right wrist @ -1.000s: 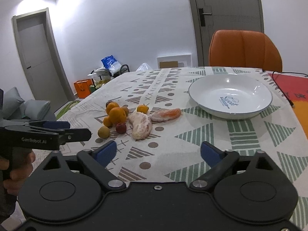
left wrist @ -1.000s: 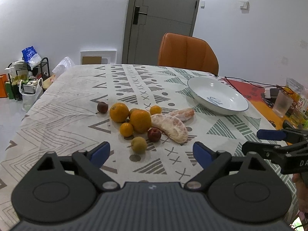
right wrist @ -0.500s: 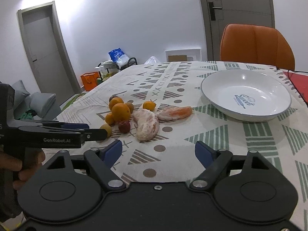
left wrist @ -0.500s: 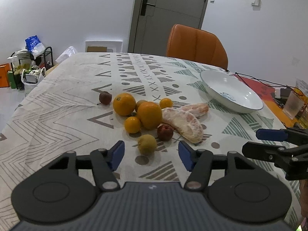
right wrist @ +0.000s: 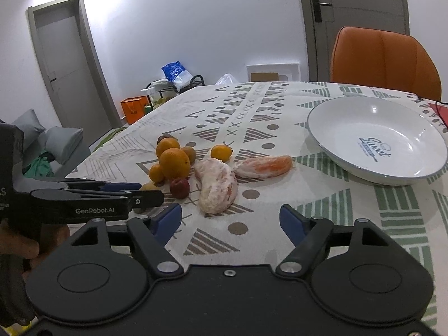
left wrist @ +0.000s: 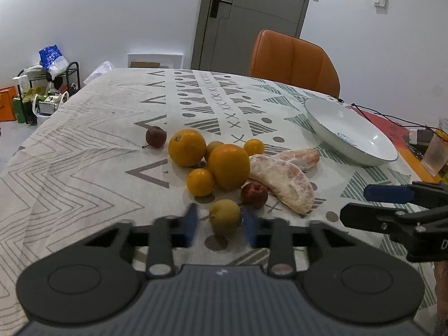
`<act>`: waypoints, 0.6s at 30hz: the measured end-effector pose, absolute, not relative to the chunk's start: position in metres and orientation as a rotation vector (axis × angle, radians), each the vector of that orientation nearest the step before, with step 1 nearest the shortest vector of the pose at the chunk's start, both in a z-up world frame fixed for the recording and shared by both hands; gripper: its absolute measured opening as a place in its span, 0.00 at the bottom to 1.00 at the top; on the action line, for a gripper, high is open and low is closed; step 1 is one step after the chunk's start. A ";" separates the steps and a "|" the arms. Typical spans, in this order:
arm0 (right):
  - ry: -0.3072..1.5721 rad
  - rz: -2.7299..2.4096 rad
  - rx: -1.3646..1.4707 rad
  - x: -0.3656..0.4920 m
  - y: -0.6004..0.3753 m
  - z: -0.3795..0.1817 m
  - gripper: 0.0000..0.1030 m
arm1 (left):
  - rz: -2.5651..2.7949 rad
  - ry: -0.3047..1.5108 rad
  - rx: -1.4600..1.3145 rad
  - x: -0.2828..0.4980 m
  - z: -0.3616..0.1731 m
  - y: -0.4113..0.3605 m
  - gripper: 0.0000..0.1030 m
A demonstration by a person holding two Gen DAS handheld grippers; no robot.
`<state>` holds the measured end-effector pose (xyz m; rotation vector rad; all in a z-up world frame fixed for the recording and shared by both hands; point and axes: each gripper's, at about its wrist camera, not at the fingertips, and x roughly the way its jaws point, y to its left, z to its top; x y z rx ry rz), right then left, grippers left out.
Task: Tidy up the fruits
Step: 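Grasp the yellow-green fruit with the left tool while the right tool grasps a pomelo segment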
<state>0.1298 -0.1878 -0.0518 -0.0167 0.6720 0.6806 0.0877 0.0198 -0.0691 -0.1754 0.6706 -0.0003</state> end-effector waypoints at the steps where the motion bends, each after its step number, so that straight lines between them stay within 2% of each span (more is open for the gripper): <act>1: 0.674 0.681 -0.018 0.131 -0.186 -0.052 0.74 | 0.000 0.667 -0.184 0.088 -0.069 0.021 0.22; 6: 0.690 0.693 -0.029 0.141 -0.175 -0.057 0.74 | 0.008 0.658 -0.201 0.087 -0.068 0.026 0.22; 14: 0.716 0.705 -0.058 0.157 -0.154 -0.061 0.61 | 0.022 0.648 -0.233 0.082 -0.064 0.041 0.22; 18: 0.724 0.707 -0.081 0.163 -0.143 -0.064 0.59 | 0.028 0.640 -0.237 0.081 -0.063 0.045 0.22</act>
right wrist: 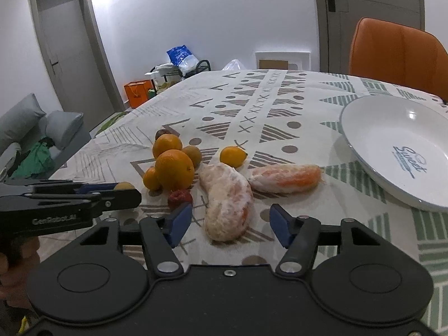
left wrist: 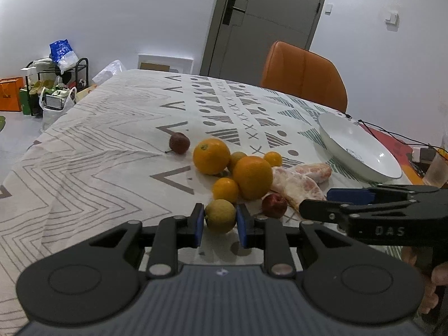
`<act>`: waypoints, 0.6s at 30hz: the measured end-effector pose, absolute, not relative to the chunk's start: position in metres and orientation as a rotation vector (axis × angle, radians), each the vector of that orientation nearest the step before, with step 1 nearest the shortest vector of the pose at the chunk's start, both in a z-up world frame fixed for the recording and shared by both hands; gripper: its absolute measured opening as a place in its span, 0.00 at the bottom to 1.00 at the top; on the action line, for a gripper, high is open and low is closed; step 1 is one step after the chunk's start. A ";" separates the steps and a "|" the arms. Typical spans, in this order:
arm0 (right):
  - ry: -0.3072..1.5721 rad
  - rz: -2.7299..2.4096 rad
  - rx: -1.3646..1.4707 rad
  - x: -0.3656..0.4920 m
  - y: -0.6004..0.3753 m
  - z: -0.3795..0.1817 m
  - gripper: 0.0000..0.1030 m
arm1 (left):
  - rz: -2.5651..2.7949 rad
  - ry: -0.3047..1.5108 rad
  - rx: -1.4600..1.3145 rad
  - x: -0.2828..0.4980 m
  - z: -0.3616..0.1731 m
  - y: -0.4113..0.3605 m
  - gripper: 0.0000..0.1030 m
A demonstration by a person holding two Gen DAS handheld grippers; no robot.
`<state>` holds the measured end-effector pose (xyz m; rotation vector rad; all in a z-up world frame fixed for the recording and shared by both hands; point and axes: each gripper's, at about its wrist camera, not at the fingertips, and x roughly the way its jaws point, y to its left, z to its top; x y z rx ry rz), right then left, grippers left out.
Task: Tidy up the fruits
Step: 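Grasp the yellow-green fruit with the left tool while the right tool grasps a pomelo segment, then carry the yellow-green fruit with the left tool while the right tool carries the segment to the plate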
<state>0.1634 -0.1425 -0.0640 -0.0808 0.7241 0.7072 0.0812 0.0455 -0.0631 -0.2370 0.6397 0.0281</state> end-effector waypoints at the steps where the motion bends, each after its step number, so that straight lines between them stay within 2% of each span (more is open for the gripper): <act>1: 0.725 0.705 -0.088 0.164 -0.140 -0.065 0.58 | 0.030 0.637 -0.237 0.081 -0.063 0.047 0.22; 9: 0.706 0.675 -0.163 0.164 -0.121 -0.070 0.50 | 0.035 0.636 -0.255 0.081 -0.063 0.057 0.23; 11: 0.685 0.651 -0.201 0.161 -0.117 -0.071 0.38 | 0.036 0.646 -0.251 0.082 -0.065 0.056 0.22; 18: 0.669 0.656 -0.133 0.153 -0.129 -0.066 0.36 | 0.022 0.652 -0.225 0.087 -0.061 0.044 0.22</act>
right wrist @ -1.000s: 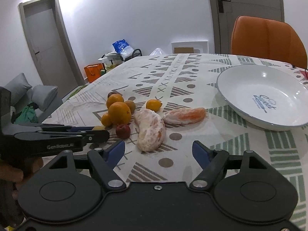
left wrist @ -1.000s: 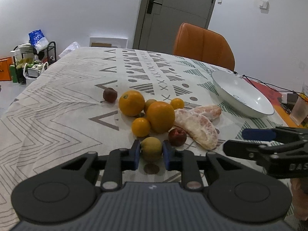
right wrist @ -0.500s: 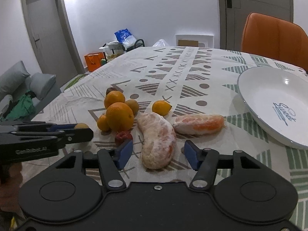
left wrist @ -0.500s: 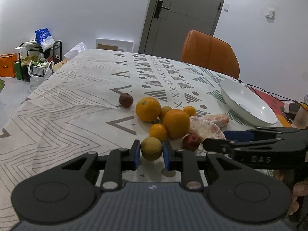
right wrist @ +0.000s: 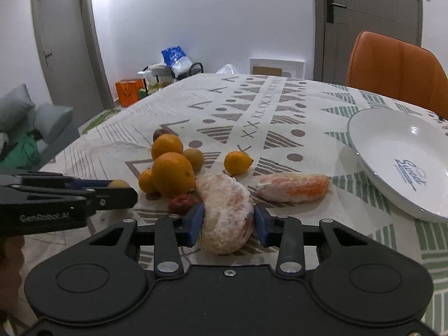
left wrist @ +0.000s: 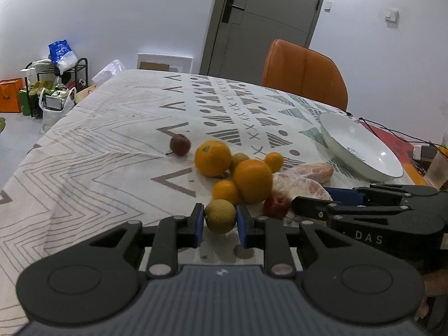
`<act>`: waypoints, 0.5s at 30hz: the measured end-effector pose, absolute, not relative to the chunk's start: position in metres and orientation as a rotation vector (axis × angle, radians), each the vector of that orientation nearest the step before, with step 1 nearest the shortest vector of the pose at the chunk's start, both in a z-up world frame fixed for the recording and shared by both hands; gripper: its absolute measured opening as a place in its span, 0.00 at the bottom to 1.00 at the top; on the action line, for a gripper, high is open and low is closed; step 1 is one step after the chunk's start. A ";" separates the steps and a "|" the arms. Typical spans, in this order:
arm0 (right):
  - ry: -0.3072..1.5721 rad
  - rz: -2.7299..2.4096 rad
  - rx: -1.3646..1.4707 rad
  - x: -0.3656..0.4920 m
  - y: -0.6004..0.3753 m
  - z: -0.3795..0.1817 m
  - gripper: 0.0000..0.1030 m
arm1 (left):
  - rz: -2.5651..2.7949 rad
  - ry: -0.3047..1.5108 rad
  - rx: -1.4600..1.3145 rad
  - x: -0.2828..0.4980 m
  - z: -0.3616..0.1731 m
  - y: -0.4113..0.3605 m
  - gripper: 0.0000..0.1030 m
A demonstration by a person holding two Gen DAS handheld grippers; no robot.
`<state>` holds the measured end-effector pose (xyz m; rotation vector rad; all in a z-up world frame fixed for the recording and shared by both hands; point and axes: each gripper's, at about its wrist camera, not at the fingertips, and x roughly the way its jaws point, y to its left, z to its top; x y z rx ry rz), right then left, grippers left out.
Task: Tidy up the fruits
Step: 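Carry the yellow-green fruit with the left tool while the right tool carries the segment to the plate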
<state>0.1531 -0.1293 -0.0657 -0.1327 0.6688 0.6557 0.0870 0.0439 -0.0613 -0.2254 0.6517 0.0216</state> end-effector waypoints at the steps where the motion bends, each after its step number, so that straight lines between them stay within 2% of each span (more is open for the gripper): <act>1: 0.662 0.652 -0.127 0.153 -0.131 -0.065 0.36 | 0.019 0.653 -0.222 0.088 -0.061 0.042 0.22; 12: 0.605 0.615 -0.036 0.144 -0.163 -0.051 0.33 | -0.016 0.647 -0.171 0.098 -0.053 0.015 0.22; 13: 0.601 0.612 -0.031 0.143 -0.165 -0.051 0.22 | -0.021 0.645 -0.166 0.100 -0.052 0.011 0.22; 15: 0.604 0.612 -0.013 0.145 -0.171 -0.049 0.18 | -0.030 0.643 -0.159 0.101 -0.050 0.007 0.22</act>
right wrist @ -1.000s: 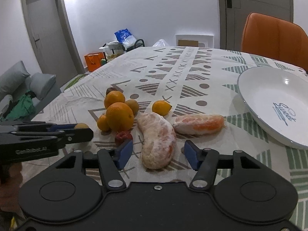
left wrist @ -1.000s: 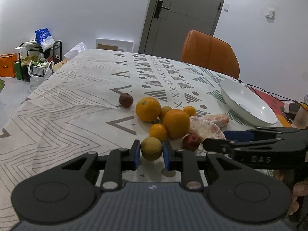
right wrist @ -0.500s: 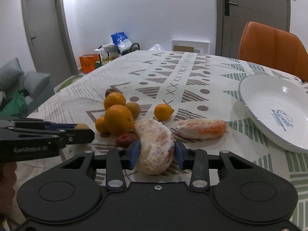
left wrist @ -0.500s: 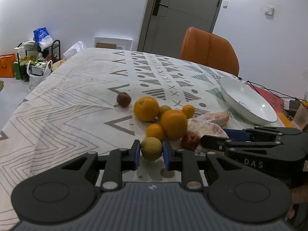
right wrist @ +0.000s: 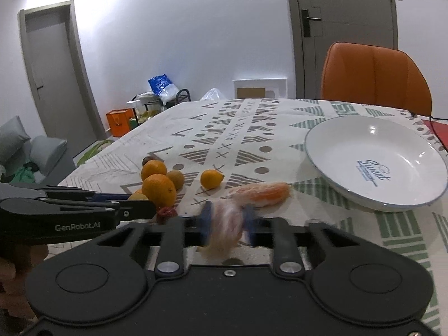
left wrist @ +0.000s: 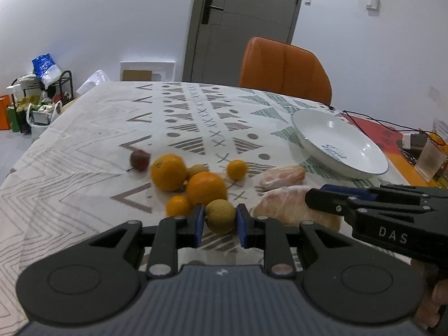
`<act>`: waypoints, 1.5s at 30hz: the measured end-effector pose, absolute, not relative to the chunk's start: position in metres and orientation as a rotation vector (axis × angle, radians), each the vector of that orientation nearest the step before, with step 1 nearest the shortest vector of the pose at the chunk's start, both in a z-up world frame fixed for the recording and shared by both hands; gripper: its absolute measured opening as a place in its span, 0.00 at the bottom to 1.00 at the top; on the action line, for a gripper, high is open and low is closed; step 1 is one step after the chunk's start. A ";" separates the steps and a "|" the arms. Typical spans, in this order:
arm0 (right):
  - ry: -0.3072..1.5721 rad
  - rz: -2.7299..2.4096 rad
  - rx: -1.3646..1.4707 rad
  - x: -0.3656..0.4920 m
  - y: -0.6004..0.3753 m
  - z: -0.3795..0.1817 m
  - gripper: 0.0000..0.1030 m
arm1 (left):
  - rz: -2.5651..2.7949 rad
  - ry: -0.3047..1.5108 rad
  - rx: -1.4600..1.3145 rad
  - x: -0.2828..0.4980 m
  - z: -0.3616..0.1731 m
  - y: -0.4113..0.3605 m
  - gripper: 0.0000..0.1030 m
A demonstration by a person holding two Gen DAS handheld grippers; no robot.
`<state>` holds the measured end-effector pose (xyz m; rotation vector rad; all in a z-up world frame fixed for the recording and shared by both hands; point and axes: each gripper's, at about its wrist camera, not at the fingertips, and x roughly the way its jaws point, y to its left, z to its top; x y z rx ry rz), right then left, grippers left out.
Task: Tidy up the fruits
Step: 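Carry the yellow-green fruit with the left tool while the right tool carries the segment to the plate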
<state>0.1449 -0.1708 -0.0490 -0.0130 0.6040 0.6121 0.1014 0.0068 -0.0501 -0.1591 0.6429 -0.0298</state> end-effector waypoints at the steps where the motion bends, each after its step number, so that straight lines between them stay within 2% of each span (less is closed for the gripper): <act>1: 0.601 0.614 -0.004 0.144 -0.174 -0.049 0.08 | -0.034 0.641 -0.156 0.102 -0.049 0.004 0.22; 2: 0.598 0.611 -0.005 0.144 -0.176 -0.049 0.05 | -0.038 0.639 -0.152 0.103 -0.048 0.002 0.22; 6: 0.611 0.603 0.005 0.144 -0.182 -0.051 0.05 | -0.048 0.639 -0.143 0.106 -0.047 -0.006 0.22; 9: 0.629 0.614 0.009 0.144 -0.183 -0.053 0.09 | -0.046 0.640 -0.143 0.105 -0.047 -0.006 0.22; 10: 0.633 0.613 0.011 0.144 -0.183 -0.053 0.17 | -0.043 0.641 -0.145 0.104 -0.047 -0.006 0.22; 11: 0.642 0.611 0.006 0.144 -0.182 -0.054 0.33 | -0.040 0.643 -0.147 0.103 -0.048 -0.004 0.23; 12: 0.648 0.611 0.002 0.145 -0.181 -0.055 0.42 | -0.035 0.644 -0.150 0.103 -0.048 -0.003 0.23; 13: 0.644 0.608 0.000 0.145 -0.180 -0.055 0.58 | -0.030 0.645 -0.154 0.102 -0.048 -0.001 0.22; 14: 0.638 0.605 -0.004 0.145 -0.180 -0.056 0.65 | -0.025 0.645 -0.156 0.101 -0.048 0.001 0.23; 22: 0.692 0.615 -0.051 0.150 -0.163 -0.072 0.66 | 0.002 0.640 -0.178 0.095 -0.049 0.015 0.23; 26: 0.661 0.617 -0.089 0.148 -0.158 -0.073 0.38 | 0.013 0.641 -0.191 0.092 -0.051 0.021 0.23; 32: 0.658 0.642 -0.022 0.152 -0.169 -0.067 0.22 | 0.014 0.630 -0.196 0.091 -0.049 0.023 0.22; 39: 0.671 0.653 -0.049 0.150 -0.167 -0.064 0.23 | -0.004 0.625 -0.194 0.091 -0.050 0.019 0.22; 42: 0.681 0.656 -0.056 0.152 -0.166 -0.064 0.31 | -0.005 0.626 -0.194 0.091 -0.050 0.019 0.23; 43: 0.680 0.656 -0.064 0.152 -0.164 -0.065 0.37 | -0.004 0.627 -0.196 0.092 -0.050 0.019 0.23; 44: 0.682 0.658 -0.069 0.153 -0.163 -0.066 0.47 | -0.002 0.627 -0.198 0.091 -0.050 0.020 0.23; 45: 0.690 0.656 -0.076 0.154 -0.160 -0.068 0.52 | 0.000 0.627 -0.199 0.090 -0.050 0.021 0.23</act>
